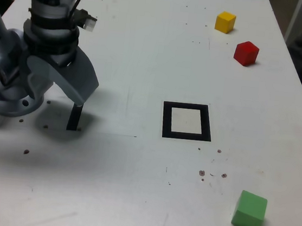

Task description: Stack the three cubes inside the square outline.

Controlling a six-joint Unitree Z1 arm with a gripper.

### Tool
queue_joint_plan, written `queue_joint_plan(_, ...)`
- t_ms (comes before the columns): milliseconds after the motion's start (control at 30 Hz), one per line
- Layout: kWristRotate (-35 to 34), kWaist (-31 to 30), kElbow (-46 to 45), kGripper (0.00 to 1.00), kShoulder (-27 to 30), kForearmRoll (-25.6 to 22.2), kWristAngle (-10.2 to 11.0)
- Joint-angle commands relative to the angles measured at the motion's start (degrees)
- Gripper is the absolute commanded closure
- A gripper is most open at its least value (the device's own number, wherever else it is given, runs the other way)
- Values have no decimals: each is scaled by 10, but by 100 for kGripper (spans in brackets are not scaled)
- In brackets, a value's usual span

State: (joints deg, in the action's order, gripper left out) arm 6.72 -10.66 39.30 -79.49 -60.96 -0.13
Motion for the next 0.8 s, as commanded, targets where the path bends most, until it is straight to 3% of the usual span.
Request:
queue_joint_plan(0,2,1,4,1,3,-1,2)
queue_joint_plan(433,10,1,13,0,5,1,7)
queue_joint_plan(767,61,8,98,0,-17,-7,33)
